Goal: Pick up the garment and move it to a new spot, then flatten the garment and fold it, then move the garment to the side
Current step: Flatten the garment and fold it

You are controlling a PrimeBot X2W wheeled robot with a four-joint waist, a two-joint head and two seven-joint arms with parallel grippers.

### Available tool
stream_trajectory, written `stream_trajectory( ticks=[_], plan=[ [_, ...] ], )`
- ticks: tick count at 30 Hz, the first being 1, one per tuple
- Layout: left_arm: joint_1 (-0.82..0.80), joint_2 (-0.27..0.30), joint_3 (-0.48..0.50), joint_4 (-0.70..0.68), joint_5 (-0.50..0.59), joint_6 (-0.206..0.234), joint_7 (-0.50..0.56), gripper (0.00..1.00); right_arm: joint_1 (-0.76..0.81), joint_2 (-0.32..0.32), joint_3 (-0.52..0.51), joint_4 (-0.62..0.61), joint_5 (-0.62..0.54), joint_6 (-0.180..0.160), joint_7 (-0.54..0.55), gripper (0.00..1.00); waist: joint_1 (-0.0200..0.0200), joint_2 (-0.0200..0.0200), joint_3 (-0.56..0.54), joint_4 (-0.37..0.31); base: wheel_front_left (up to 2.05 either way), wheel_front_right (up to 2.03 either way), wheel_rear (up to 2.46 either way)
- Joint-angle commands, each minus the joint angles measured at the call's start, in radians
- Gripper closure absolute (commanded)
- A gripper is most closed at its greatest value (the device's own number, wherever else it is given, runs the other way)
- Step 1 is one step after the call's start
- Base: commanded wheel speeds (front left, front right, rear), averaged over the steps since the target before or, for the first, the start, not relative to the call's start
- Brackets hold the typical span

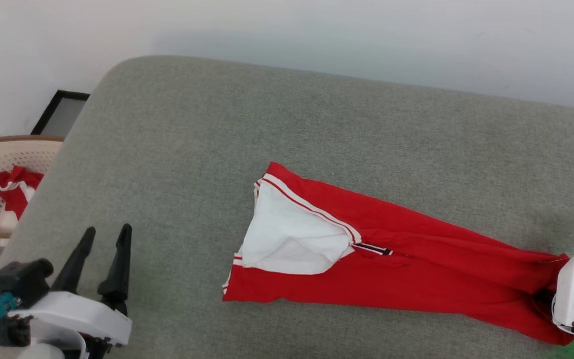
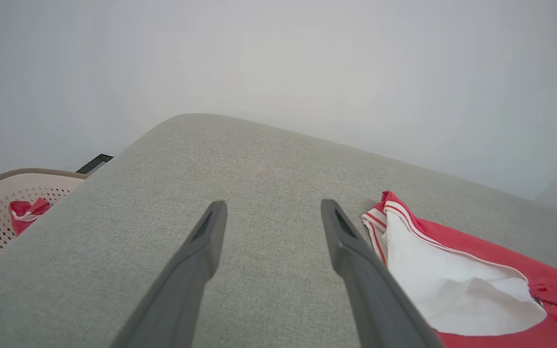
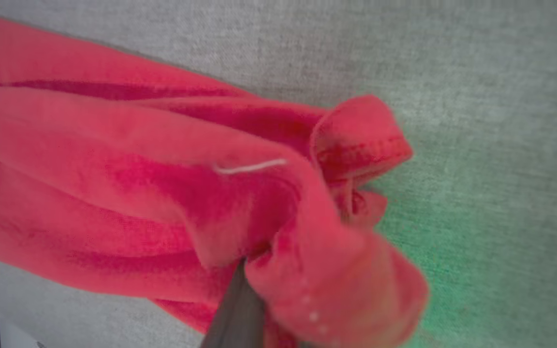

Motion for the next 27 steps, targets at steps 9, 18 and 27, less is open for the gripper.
stream_trajectory(
  ticks=[9, 18, 27],
  plan=[
    [0.068, -0.113, 0.143, 0.025, 0.110, -0.082, -0.001, 0.00, -0.027, -0.035, 0.012, 0.057, 0.023, -0.002, -0.013, 1.00, 0.0000, 0.0000, 0.002, -0.008, 0.00, 0.00, 0.00],
    [0.083, -0.161, 0.208, 0.040, 0.172, -0.126, -0.001, 0.00, -0.044, -0.115, -0.058, 0.071, -0.015, -0.002, -0.029, 1.00, 0.0000, 0.0000, 0.006, -0.026, 0.00, 0.00, 0.00],
    [0.086, -0.201, 0.254, 0.063, 0.219, -0.160, -0.001, 0.00, -0.057, -0.164, -0.108, 0.062, -0.032, -0.002, -0.029, 1.00, 0.0000, 0.0000, 0.002, -0.060, 0.00, 0.00, 0.00]
  ],
)
